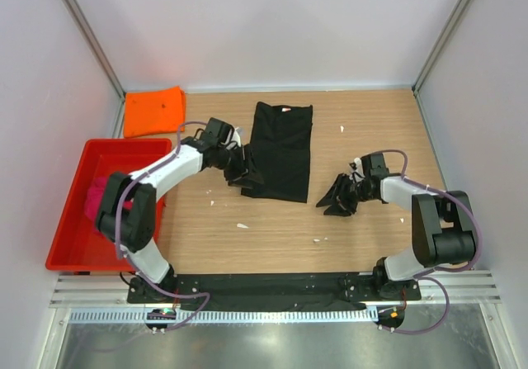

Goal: Fold and stack the t-shirts
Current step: Fold the tshirt

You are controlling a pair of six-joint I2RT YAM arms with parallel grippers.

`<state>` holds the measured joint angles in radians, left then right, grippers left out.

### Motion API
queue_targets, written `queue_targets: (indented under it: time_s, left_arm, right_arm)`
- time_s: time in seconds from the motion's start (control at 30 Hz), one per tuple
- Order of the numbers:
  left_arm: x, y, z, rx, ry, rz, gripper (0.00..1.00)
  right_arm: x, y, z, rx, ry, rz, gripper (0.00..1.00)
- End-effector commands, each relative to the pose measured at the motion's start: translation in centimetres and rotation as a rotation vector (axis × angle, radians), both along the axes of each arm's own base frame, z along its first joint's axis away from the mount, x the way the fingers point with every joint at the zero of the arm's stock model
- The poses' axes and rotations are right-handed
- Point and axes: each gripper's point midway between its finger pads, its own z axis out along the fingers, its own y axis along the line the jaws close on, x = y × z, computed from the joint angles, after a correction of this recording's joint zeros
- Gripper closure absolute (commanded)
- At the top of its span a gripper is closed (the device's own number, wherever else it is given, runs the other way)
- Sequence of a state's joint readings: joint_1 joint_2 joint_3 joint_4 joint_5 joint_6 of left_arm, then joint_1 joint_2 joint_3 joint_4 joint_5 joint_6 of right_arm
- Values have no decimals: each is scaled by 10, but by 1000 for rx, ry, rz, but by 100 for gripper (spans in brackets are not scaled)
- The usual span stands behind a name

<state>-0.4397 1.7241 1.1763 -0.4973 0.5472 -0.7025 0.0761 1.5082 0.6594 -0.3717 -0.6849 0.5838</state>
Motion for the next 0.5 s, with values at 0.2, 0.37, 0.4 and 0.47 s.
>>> queue_targets:
  time_s: [0.2, 0.37, 0.4, 0.47]
  left_arm:
    - [4, 37, 4, -13, 37, 224, 54]
    - [13, 34, -17, -101, 102, 347, 53]
    - [14, 33, -19, -116, 118, 365, 53]
    - [14, 32, -28, -127, 153, 407, 51]
  right_arm:
    - [37, 30, 7, -8, -97, -186, 55]
    - [44, 33, 4, 17, -111, -281, 57]
    - [41, 32, 1, 21, -93, -302, 57]
    - [40, 33, 0, 30, -89, -311, 57]
